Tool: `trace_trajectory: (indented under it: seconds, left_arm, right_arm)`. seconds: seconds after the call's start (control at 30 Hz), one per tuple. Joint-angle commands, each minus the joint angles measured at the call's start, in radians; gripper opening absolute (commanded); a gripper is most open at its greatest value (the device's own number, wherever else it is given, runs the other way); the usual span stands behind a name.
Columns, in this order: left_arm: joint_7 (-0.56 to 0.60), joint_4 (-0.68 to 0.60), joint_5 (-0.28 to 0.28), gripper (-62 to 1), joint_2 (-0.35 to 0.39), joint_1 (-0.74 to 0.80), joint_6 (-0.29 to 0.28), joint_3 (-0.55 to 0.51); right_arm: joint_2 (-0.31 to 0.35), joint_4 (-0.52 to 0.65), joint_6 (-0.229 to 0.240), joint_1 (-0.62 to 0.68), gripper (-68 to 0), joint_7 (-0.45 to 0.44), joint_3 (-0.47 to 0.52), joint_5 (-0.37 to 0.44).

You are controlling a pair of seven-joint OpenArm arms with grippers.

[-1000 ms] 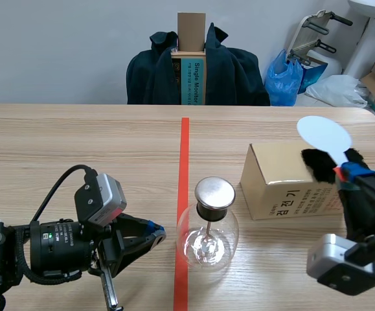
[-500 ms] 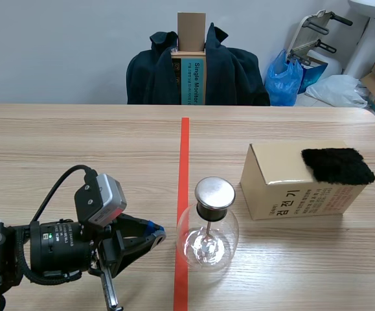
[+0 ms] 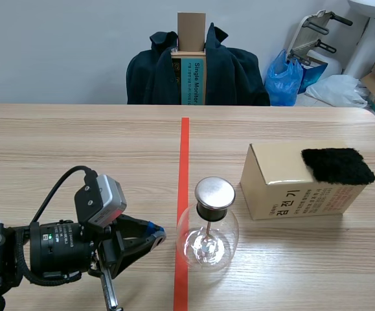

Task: Do the electroscope experiment.
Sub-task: 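Move the plate toward and away from the electroscope, then rub the plate on the fur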

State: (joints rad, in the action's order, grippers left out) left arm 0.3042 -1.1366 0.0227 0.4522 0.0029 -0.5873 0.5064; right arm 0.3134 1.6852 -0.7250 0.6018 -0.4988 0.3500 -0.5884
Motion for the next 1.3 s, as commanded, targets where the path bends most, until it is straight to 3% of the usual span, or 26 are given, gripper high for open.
trace_trajectory:
  seconds: [0.0, 0.13, 0.2, 0.37, 0.43, 0.47, 0.5, 0.63, 0.73, 0.83, 0.9, 1.1, 1.27]
  left_arm:
    - [0.013, -0.033, 0.010, -58.2, 0.019, 0.006, -0.003, -0.013]
    - [0.014, -0.149, 0.019, -58.2, 0.087, 0.098, -0.005, -0.079]
    - [0.013, -0.240, 0.057, -58.2, 0.140, 0.175, -0.006, -0.132]
    - [0.014, -0.492, 0.172, -58.2, 0.274, 0.459, -0.019, -0.330]
    - [0.014, -0.568, 0.184, -57.3, 0.296, 0.565, -0.039, -0.423]
    - [0.014, -0.597, 0.183, -53.5, 0.296, 0.605, -0.050, -0.463]
    - [0.013, -0.618, 0.183, -45.9, 0.296, 0.636, -0.057, -0.497]
    - [0.021, -0.645, 0.183, 1.1, 0.293, 0.670, -0.062, -0.552]
    - [0.020, -0.645, 0.183, 1.4, 0.291, 0.669, -0.047, -0.554]
    - [0.020, -0.645, 0.184, 1.4, 0.291, 0.669, -0.047, -0.554]
    - [0.020, -0.645, 0.184, 1.4, 0.291, 0.669, -0.047, -0.554]
    - [0.018, -0.645, 0.184, 1.4, 0.291, 0.669, -0.035, -0.554]
    - [0.017, -0.645, 0.199, 1.4, 0.290, 0.669, -0.035, -0.554]
  right_arm:
    - [0.016, 0.010, -0.058, -0.004, -66.5, -0.001, 0.010, 0.014]
    - [0.016, 0.010, -0.058, -0.004, -66.5, -0.004, 0.010, 0.017]
    - [0.016, 0.010, -0.056, -0.004, -66.5, -0.005, 0.010, 0.017]
    - [0.016, 0.010, 0.003, -0.007, -66.5, -0.013, 0.010, 0.018]
    - [0.017, 0.010, 0.021, -0.021, -66.5, -0.013, 0.010, 0.019]
    - [0.017, 0.010, 0.031, -0.030, -66.5, -0.013, 0.010, 0.021]
    - [0.017, 0.010, 0.043, -0.042, -66.5, -0.012, 0.010, 0.021]
    - [0.016, 0.007, 0.112, -0.095, -66.5, -0.013, 0.010, 0.015]
    - [0.016, 0.006, 0.196, -0.138, -66.5, -0.016, 0.009, -0.014]
    - [0.012, -0.013, 0.308, -0.181, -66.5, -0.023, -0.004, -0.069]
    - [0.010, -0.047, 0.346, -0.204, -66.5, -0.031, -0.031, -0.110]
    - [-0.005, -0.191, 0.352, -0.250, -66.5, -0.077, -0.113, -0.216]
    - [-0.042, -0.308, 0.348, -0.259, -66.5, -0.143, -0.121, -0.307]
